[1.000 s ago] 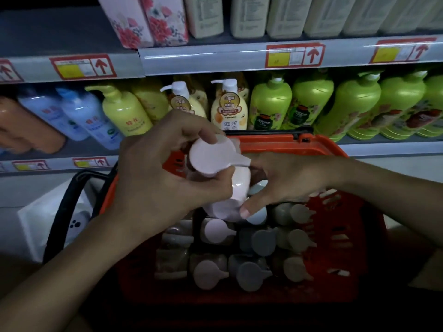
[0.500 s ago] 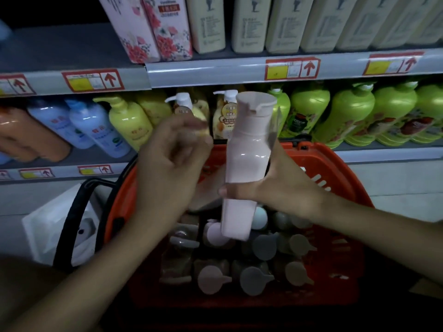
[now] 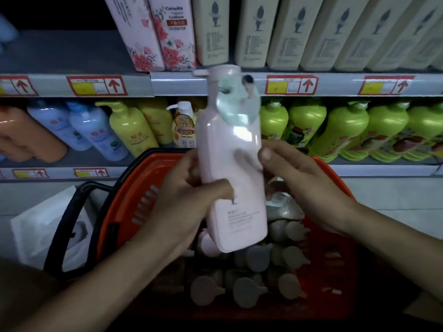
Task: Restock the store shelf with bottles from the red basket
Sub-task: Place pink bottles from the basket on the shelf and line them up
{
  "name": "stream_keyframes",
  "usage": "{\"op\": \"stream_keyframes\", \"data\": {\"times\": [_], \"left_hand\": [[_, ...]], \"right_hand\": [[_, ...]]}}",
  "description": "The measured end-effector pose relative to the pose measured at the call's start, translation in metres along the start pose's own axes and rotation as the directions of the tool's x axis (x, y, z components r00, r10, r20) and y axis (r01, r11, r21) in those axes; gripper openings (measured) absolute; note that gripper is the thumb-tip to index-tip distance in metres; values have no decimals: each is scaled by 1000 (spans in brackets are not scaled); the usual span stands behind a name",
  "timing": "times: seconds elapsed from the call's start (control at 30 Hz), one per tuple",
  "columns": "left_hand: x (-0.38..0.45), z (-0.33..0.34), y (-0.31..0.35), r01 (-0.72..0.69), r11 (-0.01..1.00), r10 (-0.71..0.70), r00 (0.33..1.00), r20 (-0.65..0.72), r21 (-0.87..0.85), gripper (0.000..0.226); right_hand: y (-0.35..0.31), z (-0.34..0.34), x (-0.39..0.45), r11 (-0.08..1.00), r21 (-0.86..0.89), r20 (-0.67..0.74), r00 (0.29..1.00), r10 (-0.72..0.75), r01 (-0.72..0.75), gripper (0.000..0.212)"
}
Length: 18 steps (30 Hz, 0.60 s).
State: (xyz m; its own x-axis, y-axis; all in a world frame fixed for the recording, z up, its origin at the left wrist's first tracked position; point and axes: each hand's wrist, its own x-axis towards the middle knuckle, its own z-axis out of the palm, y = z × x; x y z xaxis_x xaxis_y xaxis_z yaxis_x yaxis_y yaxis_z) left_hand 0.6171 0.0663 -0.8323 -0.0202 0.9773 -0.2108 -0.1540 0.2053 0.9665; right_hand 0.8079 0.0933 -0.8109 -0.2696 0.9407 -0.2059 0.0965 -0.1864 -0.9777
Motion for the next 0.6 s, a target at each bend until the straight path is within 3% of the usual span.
{"op": "stream_keyframes", "data": {"times": [0.1,0.23,0.33,0.47,0.6], "left_hand": [[9,-11,17,68,974,-45,993,109,-217,62],[8,-8,38,29,975,13,983,185,-220,57],[12,0,65,-82,996,88,975,202,-37,55],[17,3,124,-192,948,127,960,249,255,66],[8,17,162,-299,900,224,941,252,318,51]], "right_hand": [[2,6,0,997,47,137,989,49,-56,46],[-15,6,0,995,98,140,990,2,-15,39],[-39,2,0,994,65,54,994,-94,90,37],[-75,-6,1,958,28,-38,958,-284,285,35],[-102,-21,-10,905,74,-117,905,-410,419,36]]}}
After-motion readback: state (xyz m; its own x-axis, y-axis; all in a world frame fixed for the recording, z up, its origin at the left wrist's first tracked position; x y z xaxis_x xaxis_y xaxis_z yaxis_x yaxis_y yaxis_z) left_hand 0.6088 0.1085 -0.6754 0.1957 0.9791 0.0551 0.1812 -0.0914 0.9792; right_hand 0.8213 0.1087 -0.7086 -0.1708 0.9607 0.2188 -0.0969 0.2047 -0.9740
